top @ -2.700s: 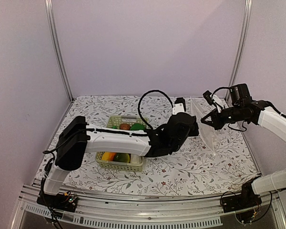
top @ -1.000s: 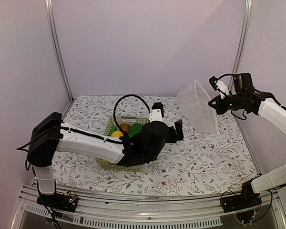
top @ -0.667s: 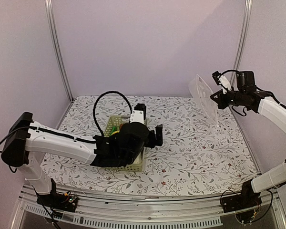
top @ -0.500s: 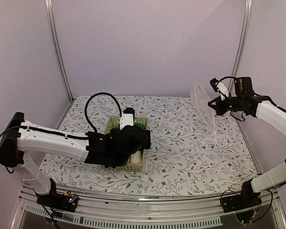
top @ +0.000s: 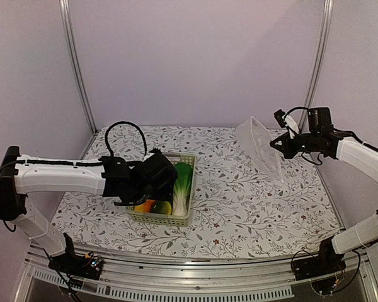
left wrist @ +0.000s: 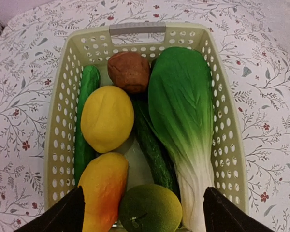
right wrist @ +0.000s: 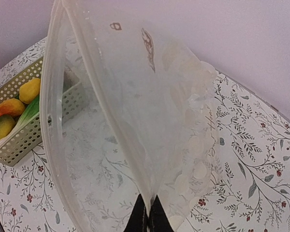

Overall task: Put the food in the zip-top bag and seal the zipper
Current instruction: Pick up the fake fruit from the bin.

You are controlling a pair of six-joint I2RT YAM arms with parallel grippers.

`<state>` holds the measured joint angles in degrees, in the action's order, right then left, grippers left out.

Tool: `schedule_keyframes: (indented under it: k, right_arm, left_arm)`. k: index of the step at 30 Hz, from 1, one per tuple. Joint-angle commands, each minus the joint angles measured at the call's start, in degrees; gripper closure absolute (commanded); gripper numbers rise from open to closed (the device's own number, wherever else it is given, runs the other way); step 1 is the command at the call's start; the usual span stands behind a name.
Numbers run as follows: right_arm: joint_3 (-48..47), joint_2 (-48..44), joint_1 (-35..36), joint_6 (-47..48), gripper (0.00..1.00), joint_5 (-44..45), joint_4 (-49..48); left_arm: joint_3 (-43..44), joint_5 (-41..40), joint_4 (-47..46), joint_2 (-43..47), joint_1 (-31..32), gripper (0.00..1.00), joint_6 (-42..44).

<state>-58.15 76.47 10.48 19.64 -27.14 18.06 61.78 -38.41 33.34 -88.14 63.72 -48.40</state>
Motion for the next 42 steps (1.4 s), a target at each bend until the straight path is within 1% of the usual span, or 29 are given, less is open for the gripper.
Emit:
schedule_keyframes:
  k: [1, 3, 5, 10, 16, 19, 23, 24, 26, 30, 32, 34, 35, 37, 39, 40, 42]
  right_arm:
    - [0.8, 1.4, -0.1, 1.8, 1.00, -2.2, -0.7]
    - [0.9, 1.7, -0.1, 2.6, 1.00, -2.3, -0.7]
    - [0.9, 2.1, -0.1, 2.9, 1.00, -2.7, -0.7]
    - [0.9, 3.9, -0.1, 3.1, 1.00, -5.6, -0.6]
    - [0.9, 4.1, -0.1, 3.6, 1.00, -5.9, -0.4]
    - [0.8, 4.3, -0.1, 3.6, 1.00, -6.4, -0.4]
    - [0.8, 4.6, -0.1, 3.8, 1.00, -6.4, -0.1]
    - [0.8, 4.6, -0.1, 3.9, 1.00, -6.2, -0.1]
    - [0.8, 4.5, -0.1, 4.1, 1.00, -6.0, -0.1]
    - [0.9, 4.7, 0.0, 4.0, 1.00, -6.0, -0.1]
    - [0.8, 4.8, 0.0, 3.9, 1.00, -6.1, 0.1]
    - [0.7, 4.9, -0.1, 3.9, 1.00, -6.2, 0.3]
    - [0.7, 4.8, -0.1, 3.9, 1.00, -6.2, 0.4]
    - [0.7, 4.6, -0.1, 4.0, 0.99, -6.2, 0.4]
    - [0.8, 4.6, 0.0, 4.2, 0.99, -6.2, 0.5]
    - [0.8, 4.4, 0.0, 4.3, 0.99, -6.3, 0.5]
    - [0.8, 4.2, -0.1, 4.5, 0.99, -6.4, 0.5]
  left_arm:
    - [2.1, 15.6, 6.1, -1.4, -5.2, 0.17, 0.1]
    - [2.5, 17.1, 6.7, -2.3, -6.9, 0.17, 1.3]
    - [3.6, 20.6, 6.6, -3.9, -8.8, 0.22, 3.2]
    - [7.1, 24.1, 9.1, -8.5, -10.5, 0.27, 5.3]
    - [11.1, 25.6, 14.8, -14.3, -10.6, 0.29, 6.6]
    - [11.8, 27.2, 15.3, -15.7, -10.6, 0.34, 7.0]
    - [13.0, 30.4, 15.8, -17.1, -10.4, 0.37, 7.9]
    - [13.2, 30.5, 16.1, -17.3, -10.3, 0.38, 8.1]
    - [13.4, 30.3, 17.1, -17.7, -10.2, 0.45, 8.3]
    - [13.5, 31.0, 19.1, -17.6, -9.9, 0.52, 8.6]
    - [13.3, 32.0, 19.8, -16.8, -9.5, 0.47, 8.5]
    - [13.2, 31.8, 20.5, -15.5, -8.8, 0.28, 8.3]
    - [12.9, 31.6, 20.6, -14.8, -8.5, 0.24, 8.1]
    - [12.1, 31.7, 20.7, -13.6, -8.1, 0.23, 8.0]
    - [10.4, 31.7, 20.6, -12.8, -7.7, 0.25, 7.6]
    - [9.5, 31.6, 20.4, -12.6, -7.6, 0.26, 7.5]
    - [8.2, 31.4, 19.9, -12.5, -7.4, 0.32, 7.5]
